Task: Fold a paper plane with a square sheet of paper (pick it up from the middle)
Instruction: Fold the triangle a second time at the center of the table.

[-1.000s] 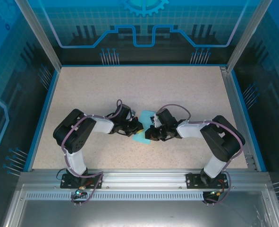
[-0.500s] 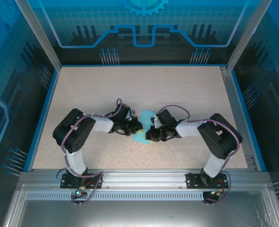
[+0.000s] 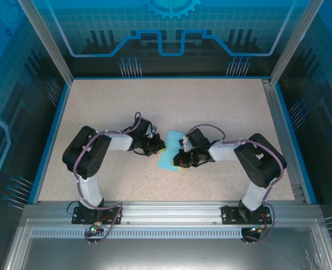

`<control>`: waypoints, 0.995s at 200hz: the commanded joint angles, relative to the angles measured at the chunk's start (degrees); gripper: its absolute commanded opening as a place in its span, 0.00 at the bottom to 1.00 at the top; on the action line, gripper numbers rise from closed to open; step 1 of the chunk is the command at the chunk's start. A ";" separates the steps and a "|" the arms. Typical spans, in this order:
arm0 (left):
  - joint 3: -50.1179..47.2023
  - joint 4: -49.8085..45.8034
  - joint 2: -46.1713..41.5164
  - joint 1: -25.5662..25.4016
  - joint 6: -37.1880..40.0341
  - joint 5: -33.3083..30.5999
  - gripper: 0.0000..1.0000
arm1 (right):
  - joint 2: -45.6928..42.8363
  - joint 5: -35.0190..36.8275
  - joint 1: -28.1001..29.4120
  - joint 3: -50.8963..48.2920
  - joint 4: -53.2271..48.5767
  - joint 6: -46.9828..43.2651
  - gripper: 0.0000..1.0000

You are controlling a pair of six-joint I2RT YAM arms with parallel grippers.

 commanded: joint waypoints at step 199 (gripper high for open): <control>0.31 -4.16 -0.28 -1.74 6.54 4.02 0.00 | -0.38 -0.07 -0.46 4.50 -6.68 -1.35 0.08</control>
